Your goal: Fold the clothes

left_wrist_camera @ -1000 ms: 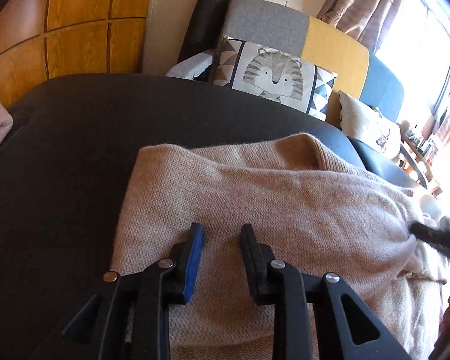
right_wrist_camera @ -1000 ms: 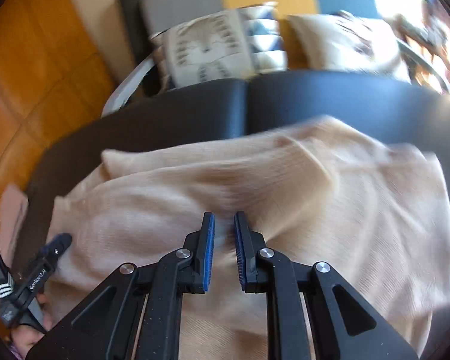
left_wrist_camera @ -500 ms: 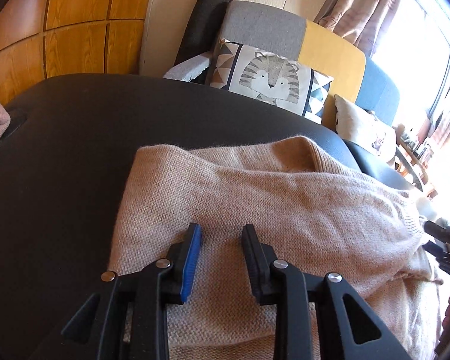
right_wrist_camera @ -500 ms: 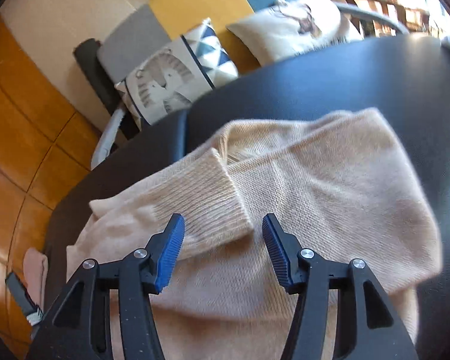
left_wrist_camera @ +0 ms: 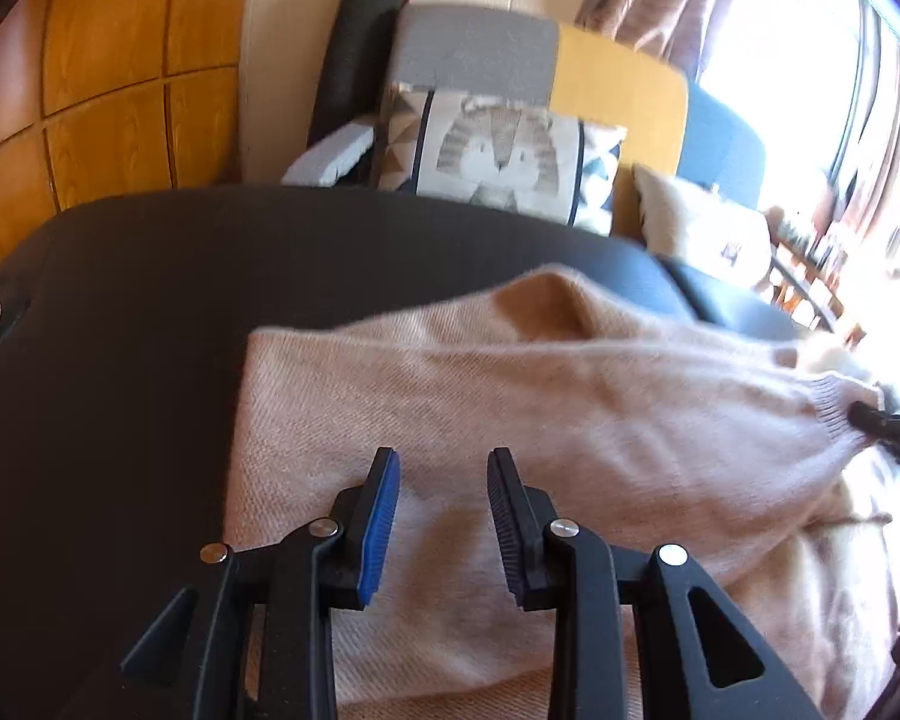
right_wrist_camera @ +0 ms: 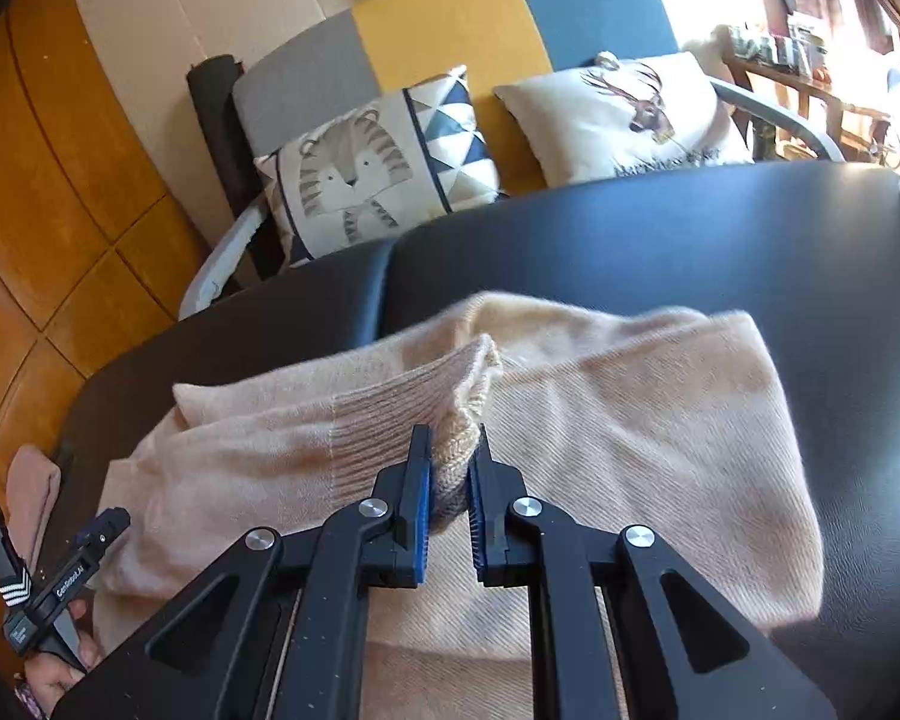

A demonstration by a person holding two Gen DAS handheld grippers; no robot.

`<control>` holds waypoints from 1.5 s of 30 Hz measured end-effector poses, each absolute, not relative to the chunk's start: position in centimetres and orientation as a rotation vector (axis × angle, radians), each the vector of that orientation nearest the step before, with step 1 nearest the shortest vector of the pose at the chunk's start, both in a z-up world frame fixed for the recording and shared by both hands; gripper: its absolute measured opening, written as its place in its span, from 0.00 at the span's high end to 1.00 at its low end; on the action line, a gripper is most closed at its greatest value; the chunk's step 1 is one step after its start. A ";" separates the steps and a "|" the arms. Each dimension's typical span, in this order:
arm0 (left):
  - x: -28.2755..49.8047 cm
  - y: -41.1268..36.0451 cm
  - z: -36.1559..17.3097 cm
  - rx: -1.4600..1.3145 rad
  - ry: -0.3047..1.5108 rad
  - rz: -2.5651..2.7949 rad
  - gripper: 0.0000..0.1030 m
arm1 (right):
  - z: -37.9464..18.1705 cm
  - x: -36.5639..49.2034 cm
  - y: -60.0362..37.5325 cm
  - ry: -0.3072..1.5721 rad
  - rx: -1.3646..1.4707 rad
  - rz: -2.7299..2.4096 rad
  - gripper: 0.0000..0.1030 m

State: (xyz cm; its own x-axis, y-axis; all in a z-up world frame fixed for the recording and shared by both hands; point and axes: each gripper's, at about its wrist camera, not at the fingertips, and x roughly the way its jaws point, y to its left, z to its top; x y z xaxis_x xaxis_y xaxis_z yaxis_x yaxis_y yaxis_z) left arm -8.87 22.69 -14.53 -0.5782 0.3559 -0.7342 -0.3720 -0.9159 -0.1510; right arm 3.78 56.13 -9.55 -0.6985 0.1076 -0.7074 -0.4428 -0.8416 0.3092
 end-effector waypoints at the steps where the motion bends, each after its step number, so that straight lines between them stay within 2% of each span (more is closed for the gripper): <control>1: -9.2 22.8 -14.9 -1.169 0.032 2.469 0.70 | -10.4 3.6 56.2 0.684 -1.071 2.539 0.89; 3: -9.3 23.0 -14.9 -1.161 0.044 2.472 0.70 | -11.6 3.6 56.6 0.750 -1.114 2.516 0.88; 6: -9.2 23.0 -14.9 -1.148 0.039 2.474 0.69 | -10.6 4.8 56.8 0.764 -1.005 2.490 0.84; 11: -9.4 23.2 -15.2 -1.138 0.057 2.484 0.69 | -7.5 3.6 53.6 0.539 -0.915 2.667 0.84; 16: -9.4 23.2 -15.3 -1.133 0.056 2.486 0.69 | -8.4 -1.4 49.5 0.338 -1.139 2.789 0.84; 20: -9.2 22.9 -15.5 -1.131 0.034 2.479 0.69 | -10.8 -2.1 49.0 0.246 -1.240 2.703 0.84; 21: -9.2 22.9 -15.5 -1.129 0.038 2.481 0.69 | -11.3 -1.9 49.6 0.269 -1.235 2.689 0.88; 24: -9.2 22.9 -15.6 -1.125 0.043 2.481 0.69 | -11.6 0.2 52.2 0.410 -1.122 2.658 0.90; 27: -9.3 22.9 -15.6 -1.125 0.039 2.476 0.69 | -11.5 2.3 54.5 0.500 -1.041 2.550 0.86; 31: -9.4 23.0 -15.1 -1.147 0.043 2.466 0.69 | -10.6 5.5 57.3 0.762 -0.928 2.526 0.85; 36: -8.3 25.5 -11.6 -1.036 -0.021 2.441 0.69 | -9.4 5.2 54.5 0.671 -1.008 2.713 0.85; 39: -7.2 30.1 -10.2 -0.936 0.141 2.381 0.69 | -10.0 3.8 53.1 0.611 -1.078 2.754 0.85; 41: -7.0 32.8 -11.0 -0.927 0.272 2.331 0.69 | -11.1 3.4 52.6 0.539 -1.167 2.710 0.85; 42: -7.1 33.0 -11.4 -0.932 0.281 2.324 0.69 | -11.7 3.3 52.7 0.514 -1.202 2.686 0.85; 45: -7.3 33.4 -12.4 -0.948 0.293 2.307 0.68 | -11.6 3.8 53.8 0.607 -1.213 2.645 0.85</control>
